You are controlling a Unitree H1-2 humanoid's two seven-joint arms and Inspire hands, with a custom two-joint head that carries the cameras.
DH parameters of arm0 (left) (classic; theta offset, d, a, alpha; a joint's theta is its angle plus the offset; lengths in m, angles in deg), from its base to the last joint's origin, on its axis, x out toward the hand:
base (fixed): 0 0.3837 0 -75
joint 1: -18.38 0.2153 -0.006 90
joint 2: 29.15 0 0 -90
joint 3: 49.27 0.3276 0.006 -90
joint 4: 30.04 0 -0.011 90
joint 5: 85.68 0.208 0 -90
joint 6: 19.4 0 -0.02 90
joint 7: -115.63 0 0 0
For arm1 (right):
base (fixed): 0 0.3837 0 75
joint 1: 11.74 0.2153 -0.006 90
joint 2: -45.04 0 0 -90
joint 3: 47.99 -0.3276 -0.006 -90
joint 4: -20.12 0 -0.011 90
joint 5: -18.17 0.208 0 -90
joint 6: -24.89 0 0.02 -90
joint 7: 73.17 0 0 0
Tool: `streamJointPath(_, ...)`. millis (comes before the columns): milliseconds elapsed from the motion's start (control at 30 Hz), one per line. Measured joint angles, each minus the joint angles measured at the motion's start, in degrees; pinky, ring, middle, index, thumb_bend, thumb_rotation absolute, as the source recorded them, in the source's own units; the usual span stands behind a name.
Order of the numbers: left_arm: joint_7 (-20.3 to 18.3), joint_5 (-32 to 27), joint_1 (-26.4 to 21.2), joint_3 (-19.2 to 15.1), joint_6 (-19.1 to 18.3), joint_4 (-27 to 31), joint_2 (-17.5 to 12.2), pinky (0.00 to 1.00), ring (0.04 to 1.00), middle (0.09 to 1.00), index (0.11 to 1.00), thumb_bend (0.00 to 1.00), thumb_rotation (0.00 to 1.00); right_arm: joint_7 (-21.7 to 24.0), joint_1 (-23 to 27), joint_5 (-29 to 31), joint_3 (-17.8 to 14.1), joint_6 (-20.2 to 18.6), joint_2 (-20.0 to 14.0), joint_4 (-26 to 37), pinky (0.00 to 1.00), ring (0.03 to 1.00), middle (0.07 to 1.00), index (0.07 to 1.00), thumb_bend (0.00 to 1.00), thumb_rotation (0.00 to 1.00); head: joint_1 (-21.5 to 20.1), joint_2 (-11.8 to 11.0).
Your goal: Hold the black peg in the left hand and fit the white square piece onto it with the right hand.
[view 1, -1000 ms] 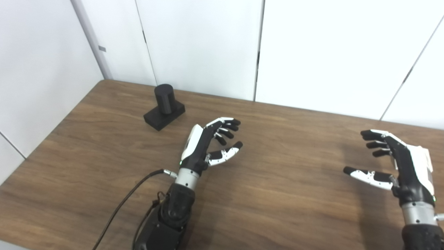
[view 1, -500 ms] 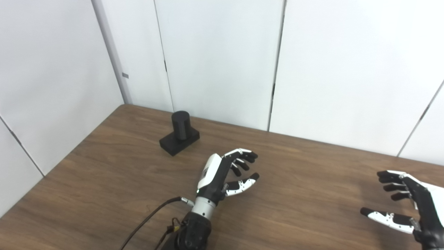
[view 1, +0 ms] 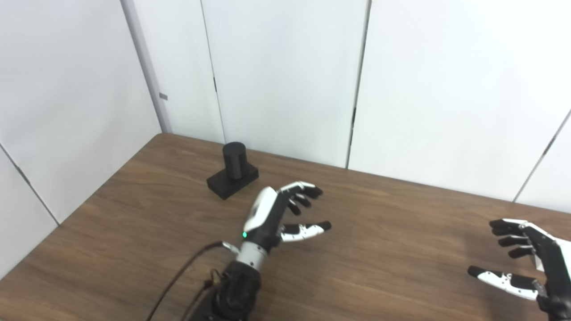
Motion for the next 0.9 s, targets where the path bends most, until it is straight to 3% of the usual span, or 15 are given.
streamJointPath(167,-2.4,-0.4,-0.2,-0.8,-0.8,1.5,-2.4,0.51,0.665,0.708,0.654,0.84,0.1,0.1,-0.2,0.5,-0.5,0.0,-0.4,0.4,0.51,0.597,0.647,0.65,0.73,0.0,0.5,0.2)
streamJointPath(333,-2.7,1.2,-1.4,-1.8,-2.4,2.9,-3.7,0.54,0.645,0.701,0.687,0.85,0.15,0.4,-0.4,0.7,-0.5,0.0,-0.6,0.9,0.49,0.589,0.643,0.649,0.73,0.0,1.1,0.2)
streamJointPath(533,-1.9,3.0,-2.3,-4.5,-4.4,4.0,-5.9,0.6,0.701,0.743,0.764,0.86,0.18,1.0,-0.7,0.8,-0.7,0.0,-0.8,1.1,0.5,0.592,0.645,0.652,0.73,0.0,1.8,0.2)
streamJointPath(667,-1.3,3.0,-2.3,-6.2,-5.5,4.2,-6.7,0.62,0.731,0.769,0.787,0.84,0.15,1.4,-0.9,0.9,-0.9,0.0,-0.8,1.8,0.49,0.595,0.65,0.658,0.73,0.0,1.8,0.4)
streamJointPath(900,-1.1,5.2,-3.6,-7.1,-7.8,4.5,-8.4,0.64,0.779,0.82,0.822,0.85,0.19,2.0,-0.9,1.3,-1.0,-0.5,-0.7,2.3,0.5,0.596,0.649,0.655,0.72,0.0,2.1,0.5)
